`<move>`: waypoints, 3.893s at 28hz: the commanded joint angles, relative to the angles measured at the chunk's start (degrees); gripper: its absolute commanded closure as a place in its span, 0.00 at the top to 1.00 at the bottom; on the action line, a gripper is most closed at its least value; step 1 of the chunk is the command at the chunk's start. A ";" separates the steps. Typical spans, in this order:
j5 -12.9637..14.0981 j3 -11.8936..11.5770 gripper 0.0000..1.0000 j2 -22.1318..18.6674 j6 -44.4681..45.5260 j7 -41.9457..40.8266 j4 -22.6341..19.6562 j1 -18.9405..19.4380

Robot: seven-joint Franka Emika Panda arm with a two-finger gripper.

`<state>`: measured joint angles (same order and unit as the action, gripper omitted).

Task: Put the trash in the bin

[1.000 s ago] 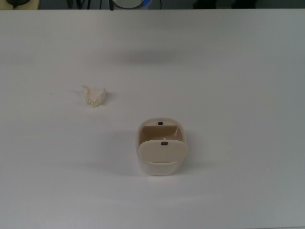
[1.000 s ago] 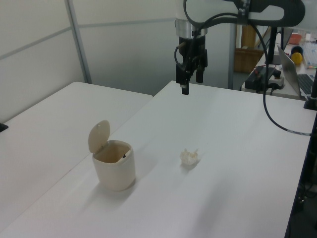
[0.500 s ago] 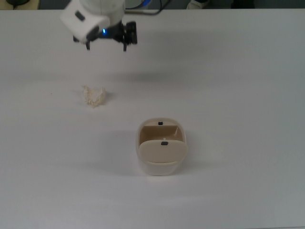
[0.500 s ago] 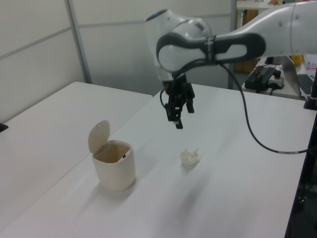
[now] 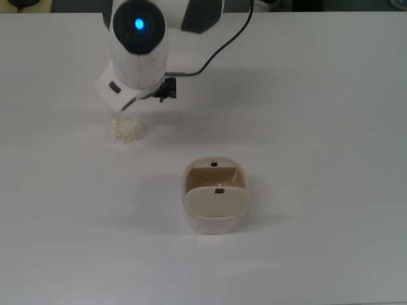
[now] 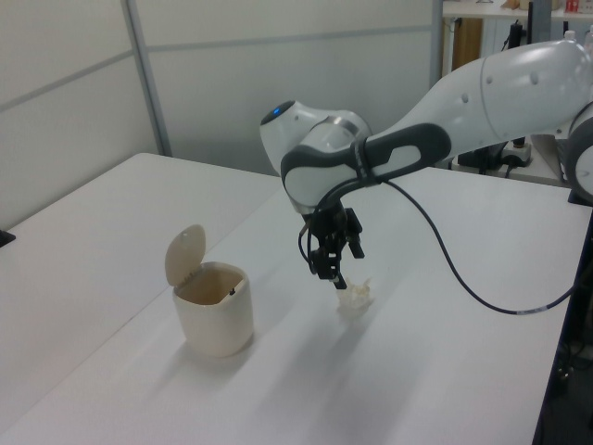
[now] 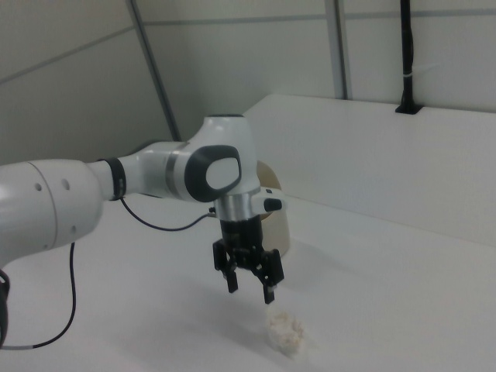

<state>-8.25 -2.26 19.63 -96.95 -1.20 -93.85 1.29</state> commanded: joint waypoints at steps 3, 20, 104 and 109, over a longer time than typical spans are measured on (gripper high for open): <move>-1.77 -0.46 0.66 4.45 -6.49 0.58 -0.63 -0.23; -1.86 -0.46 0.00 4.89 -7.73 -0.12 -0.02 -0.41; 9.03 -5.73 1.00 -17.52 9.85 -0.47 9.74 3.11; 10.97 -6.62 1.00 -17.61 10.11 0.32 9.82 3.20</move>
<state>0.64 -7.92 2.70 -87.93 -1.48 -83.97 4.25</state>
